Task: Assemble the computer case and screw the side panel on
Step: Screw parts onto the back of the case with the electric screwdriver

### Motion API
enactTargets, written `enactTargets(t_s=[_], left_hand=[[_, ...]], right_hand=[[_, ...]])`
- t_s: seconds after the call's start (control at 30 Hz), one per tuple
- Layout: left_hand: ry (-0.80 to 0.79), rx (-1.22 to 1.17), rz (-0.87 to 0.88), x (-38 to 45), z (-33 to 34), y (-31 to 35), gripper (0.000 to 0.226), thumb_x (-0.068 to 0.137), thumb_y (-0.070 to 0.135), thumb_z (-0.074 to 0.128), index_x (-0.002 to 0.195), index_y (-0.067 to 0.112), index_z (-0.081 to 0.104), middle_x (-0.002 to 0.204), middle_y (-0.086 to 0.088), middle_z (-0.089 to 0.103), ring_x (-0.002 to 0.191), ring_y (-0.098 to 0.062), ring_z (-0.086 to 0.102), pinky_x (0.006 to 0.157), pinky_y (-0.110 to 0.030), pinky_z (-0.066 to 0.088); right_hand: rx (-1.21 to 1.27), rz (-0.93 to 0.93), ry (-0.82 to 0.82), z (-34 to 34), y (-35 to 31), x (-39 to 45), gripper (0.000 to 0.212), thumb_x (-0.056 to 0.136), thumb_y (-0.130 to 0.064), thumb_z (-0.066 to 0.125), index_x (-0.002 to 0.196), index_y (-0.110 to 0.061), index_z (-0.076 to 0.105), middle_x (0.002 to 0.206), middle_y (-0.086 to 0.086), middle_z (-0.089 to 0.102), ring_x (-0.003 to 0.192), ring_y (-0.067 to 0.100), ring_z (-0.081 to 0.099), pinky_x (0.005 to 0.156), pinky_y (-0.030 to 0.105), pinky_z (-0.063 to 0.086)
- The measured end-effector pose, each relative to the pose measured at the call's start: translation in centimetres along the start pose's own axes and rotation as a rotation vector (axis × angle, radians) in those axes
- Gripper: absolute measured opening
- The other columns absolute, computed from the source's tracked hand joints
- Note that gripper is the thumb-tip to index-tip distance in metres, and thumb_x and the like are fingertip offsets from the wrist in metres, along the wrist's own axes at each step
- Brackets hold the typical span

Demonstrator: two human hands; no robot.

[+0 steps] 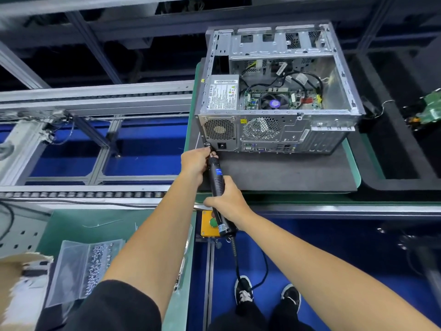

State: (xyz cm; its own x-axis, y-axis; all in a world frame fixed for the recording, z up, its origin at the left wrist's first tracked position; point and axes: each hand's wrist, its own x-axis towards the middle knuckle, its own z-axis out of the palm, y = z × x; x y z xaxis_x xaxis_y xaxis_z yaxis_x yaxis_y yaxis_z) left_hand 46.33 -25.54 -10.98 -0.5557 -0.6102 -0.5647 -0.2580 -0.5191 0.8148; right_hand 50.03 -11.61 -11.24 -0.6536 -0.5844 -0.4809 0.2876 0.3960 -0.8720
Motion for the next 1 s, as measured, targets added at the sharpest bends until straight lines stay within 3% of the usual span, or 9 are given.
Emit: enactTargets(t_s=[0.13,0.27,0.5,0.63,0.83,1.0], left_hand=[[-0.001,0.033,0.002,0.2,-0.1,-0.1,0.016,0.085,0.003,0.06,0.099,-0.004,0.065,0.078,-0.011,0.065,0.066,-0.019,0.063,0.06,-0.025,0.054],[0.027,0.08,0.005,0.5,-0.1,-0.1,0.009,0.085,0.004,0.062,0.091,0.001,0.066,0.078,-0.011,0.066,0.066,-0.02,0.063,0.057,-0.025,0.053],[0.013,0.021,0.01,0.5,-0.2,-0.2,0.006,0.085,0.003,0.062,0.08,0.001,0.066,0.067,-0.008,0.064,0.061,-0.019,0.06,0.064,-0.029,0.055],[0.02,0.041,0.022,0.9,-0.3,-0.1,0.007,0.084,0.006,0.066,0.085,-0.001,0.067,0.079,-0.013,0.065,0.072,-0.024,0.061,0.078,-0.037,0.057],[0.028,0.051,0.011,0.8,-0.6,-0.1,0.012,0.082,0.009,0.068,0.09,0.0,0.068,0.087,-0.015,0.067,0.077,-0.027,0.063,0.081,-0.041,0.057],[0.028,0.069,0.008,0.7,-0.6,-0.1,0.013,0.083,0.01,0.066,0.092,0.0,0.068,0.09,-0.016,0.067,0.079,-0.027,0.063,0.082,-0.041,0.056]], right_hand=[[0.038,0.006,0.0,0.2,0.2,0.0,0.047,0.073,-0.009,0.074,0.108,-0.021,0.044,0.09,0.008,0.054,0.066,0.023,0.059,0.064,0.039,0.057],[0.044,0.013,0.005,0.4,0.3,0.2,0.047,0.074,-0.008,0.073,0.108,-0.021,0.044,0.09,0.007,0.053,0.065,0.023,0.059,0.061,0.037,0.056],[0.041,0.01,0.023,1.0,0.2,0.3,0.048,0.074,-0.009,0.073,0.11,-0.02,0.043,0.093,0.01,0.055,0.071,0.026,0.059,0.067,0.042,0.058],[0.066,0.01,0.051,1.3,0.0,0.4,0.046,0.073,-0.01,0.073,0.103,-0.026,0.043,0.097,0.012,0.058,0.072,0.025,0.061,0.069,0.045,0.059],[0.08,0.017,0.056,2.0,-0.1,0.5,0.044,0.072,-0.01,0.071,0.105,-0.022,0.044,0.095,0.013,0.057,0.074,0.026,0.059,0.073,0.05,0.059],[0.057,0.012,0.061,2.0,-0.2,0.5,0.044,0.076,-0.007,0.07,0.11,-0.018,0.043,0.095,0.011,0.055,0.075,0.023,0.058,0.072,0.044,0.058]])
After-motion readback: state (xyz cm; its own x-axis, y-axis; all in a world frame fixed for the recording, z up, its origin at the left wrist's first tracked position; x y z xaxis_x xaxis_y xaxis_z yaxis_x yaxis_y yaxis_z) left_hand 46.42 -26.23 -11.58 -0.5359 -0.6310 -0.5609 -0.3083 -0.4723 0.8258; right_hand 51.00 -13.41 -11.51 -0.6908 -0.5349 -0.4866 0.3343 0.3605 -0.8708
